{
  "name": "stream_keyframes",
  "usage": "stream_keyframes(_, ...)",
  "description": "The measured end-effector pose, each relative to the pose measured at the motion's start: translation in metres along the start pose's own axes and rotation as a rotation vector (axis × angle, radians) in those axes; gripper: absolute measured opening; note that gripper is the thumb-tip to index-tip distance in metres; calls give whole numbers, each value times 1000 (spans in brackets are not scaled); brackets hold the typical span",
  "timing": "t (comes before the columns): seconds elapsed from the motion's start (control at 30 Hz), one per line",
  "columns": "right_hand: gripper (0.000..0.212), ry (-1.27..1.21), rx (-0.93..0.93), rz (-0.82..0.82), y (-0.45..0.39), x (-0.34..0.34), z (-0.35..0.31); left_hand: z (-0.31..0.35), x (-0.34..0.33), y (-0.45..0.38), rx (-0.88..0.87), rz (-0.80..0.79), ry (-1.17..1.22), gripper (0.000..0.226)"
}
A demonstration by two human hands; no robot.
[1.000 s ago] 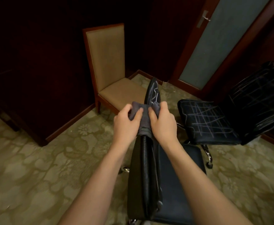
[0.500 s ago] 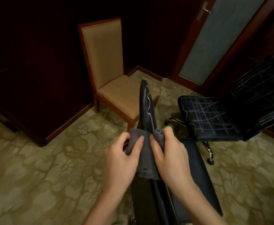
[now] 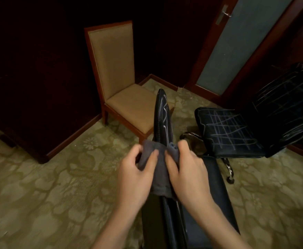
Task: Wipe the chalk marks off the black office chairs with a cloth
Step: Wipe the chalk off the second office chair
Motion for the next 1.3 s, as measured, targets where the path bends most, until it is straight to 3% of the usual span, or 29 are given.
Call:
stream_keyframes(0.17,19,17,28,10,-13,-3,-4,3,3,-17,-58,54,-128,16)
stream_keyframes(0.43,21,39,-60,2,-147,-16,-12,-7,-17,-143,55,156,-148,26)
stream_keyframes(0.6,11,-48,23,19,-113,-8,13,4,-23,-114,45,88,-177,20)
stream_keyframes(0.73,20,-155,155,34,-84,-14,25,7,-19,-87,15,131,-244,22)
stream_keyframes(0.97,18,-122,266,93,-132,-18,26,12,-25,-113,-20,212,-354,21)
stream_keyframes(1.13,20,-91,268,55,-191,-18,26,2,-33,-175,66,167,-372,29)
stream_keyframes(1.3,25,-8,111,-16,-281,-17,57,0,-80,-274,66,140,-538,29)
Point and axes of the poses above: each hand's wrist, its own y-axis away from the middle knuckle, its own x-axis out of the back of the hand, z = x × y, the point moved 3 cm from there along -y, towards the middle knuckle, and after that the axes turned 8 degrees about y, right-handed, at the moved point
